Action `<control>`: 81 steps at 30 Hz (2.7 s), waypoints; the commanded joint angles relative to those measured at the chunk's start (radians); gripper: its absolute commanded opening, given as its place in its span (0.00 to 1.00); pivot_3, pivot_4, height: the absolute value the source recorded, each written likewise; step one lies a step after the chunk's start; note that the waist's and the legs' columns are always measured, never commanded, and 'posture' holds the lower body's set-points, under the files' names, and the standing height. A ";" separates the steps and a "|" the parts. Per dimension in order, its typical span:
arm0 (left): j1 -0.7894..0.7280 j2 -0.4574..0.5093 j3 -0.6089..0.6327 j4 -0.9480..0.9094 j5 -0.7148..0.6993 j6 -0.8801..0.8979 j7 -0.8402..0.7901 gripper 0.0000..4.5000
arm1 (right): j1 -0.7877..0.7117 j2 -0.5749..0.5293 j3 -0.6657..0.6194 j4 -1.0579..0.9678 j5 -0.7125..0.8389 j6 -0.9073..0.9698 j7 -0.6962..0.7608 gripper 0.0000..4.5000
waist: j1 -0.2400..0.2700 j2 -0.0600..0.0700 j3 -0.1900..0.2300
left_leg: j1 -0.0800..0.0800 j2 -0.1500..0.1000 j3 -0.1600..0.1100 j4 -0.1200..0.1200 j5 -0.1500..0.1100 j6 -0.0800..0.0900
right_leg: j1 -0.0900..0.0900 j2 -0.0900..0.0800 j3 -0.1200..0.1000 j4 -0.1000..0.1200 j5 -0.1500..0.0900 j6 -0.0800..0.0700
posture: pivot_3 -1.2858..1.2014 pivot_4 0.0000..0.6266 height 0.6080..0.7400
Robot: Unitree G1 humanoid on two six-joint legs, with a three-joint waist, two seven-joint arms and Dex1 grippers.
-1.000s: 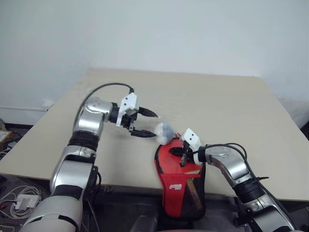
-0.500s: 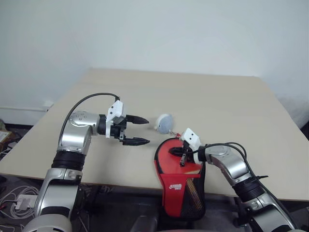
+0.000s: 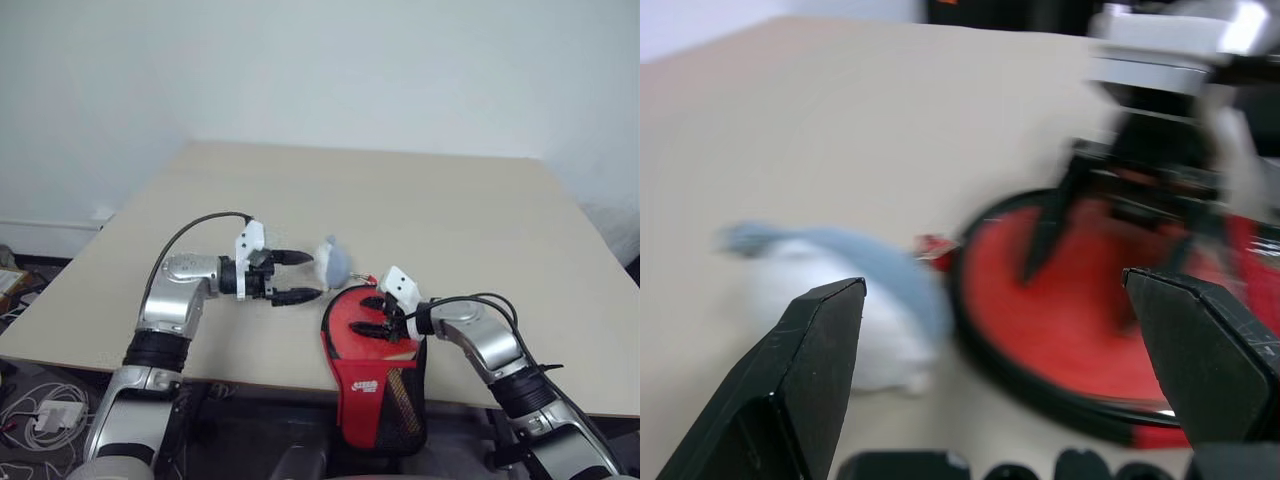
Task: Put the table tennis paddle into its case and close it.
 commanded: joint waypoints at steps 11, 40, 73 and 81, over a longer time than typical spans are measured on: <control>0.080 -0.030 -0.027 -0.183 -0.043 0.019 -0.006 1.00 | -0.182 -0.121 -0.065 0.037 0.014 0.071 0.078 1.00 | 0.000 0.001 0.006 | -0.002 -0.001 0.001 0.001 0.000 0.000 | -0.002 -0.001 0.000 0.000 0.000 0.000 | 0.52 0.00 0.75; 0.170 -0.225 -0.223 -0.145 0.094 -0.035 0.178 0.01 | -0.824 0.286 -0.102 1.041 -0.172 -0.316 -0.048 1.00 | -0.006 0.005 0.010 | -0.002 0.003 0.003 -0.003 0.001 -0.003 | -0.009 0.014 0.010 0.003 0.008 -0.007 | 0.52 0.00 0.75; 0.155 -0.201 -0.236 -0.067 0.141 -0.050 0.156 0.00 | -0.765 0.357 -0.087 1.102 -0.268 -0.318 -0.016 0.00 | -0.035 0.007 0.008 | 0.000 0.003 0.005 -0.003 0.002 -0.004 | -0.010 0.016 0.013 0.007 0.008 -0.009 | 0.52 0.00 0.75; 0.150 -0.202 -0.236 -0.061 0.142 -0.049 0.157 0.00 | -0.803 0.338 -0.158 1.124 -0.256 -0.368 -0.194 0.00 | -0.036 0.008 0.008 | 0.000 0.003 0.004 -0.003 0.002 -0.004 | -0.010 0.016 0.014 0.007 0.008 -0.009 | 0.52 0.00 0.75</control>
